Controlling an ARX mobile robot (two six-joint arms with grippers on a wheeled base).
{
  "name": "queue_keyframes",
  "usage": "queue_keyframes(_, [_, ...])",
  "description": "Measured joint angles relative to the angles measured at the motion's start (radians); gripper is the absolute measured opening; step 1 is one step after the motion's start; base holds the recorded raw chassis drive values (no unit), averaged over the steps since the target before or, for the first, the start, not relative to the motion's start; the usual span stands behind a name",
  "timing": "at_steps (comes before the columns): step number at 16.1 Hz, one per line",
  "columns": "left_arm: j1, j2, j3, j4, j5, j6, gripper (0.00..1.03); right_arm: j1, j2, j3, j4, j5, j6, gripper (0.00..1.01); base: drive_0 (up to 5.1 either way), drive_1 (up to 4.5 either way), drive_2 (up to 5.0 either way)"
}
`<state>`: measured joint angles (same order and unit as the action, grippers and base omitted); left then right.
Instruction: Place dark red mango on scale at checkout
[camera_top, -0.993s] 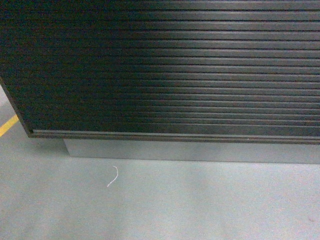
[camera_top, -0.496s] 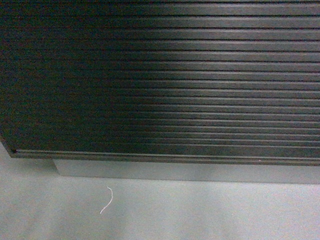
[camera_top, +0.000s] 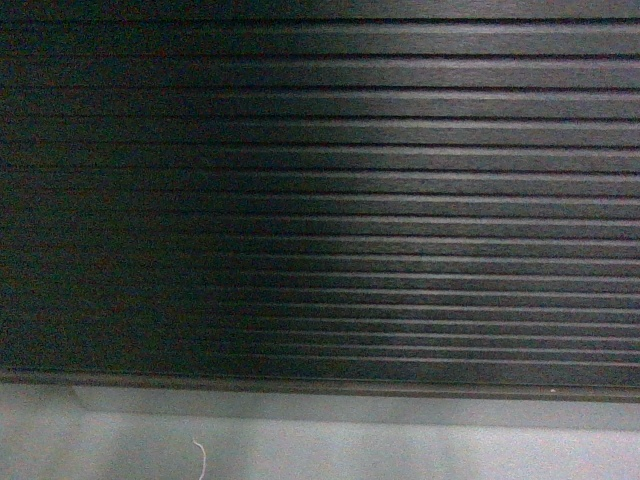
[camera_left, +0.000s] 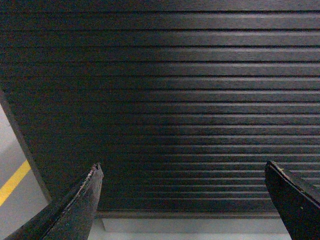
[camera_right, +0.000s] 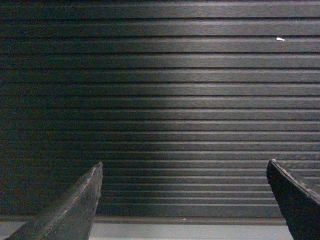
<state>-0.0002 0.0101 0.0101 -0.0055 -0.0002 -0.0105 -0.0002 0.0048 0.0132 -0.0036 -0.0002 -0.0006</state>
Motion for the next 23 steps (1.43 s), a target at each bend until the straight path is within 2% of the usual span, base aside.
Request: queue_keyframes(23, [0.000,0.000,0.000,0.002,0.000,0.001,0.98,0.000,0.000,0.000,-0.001,0.001,0.000,0.98,0.0,2.97,-3.1])
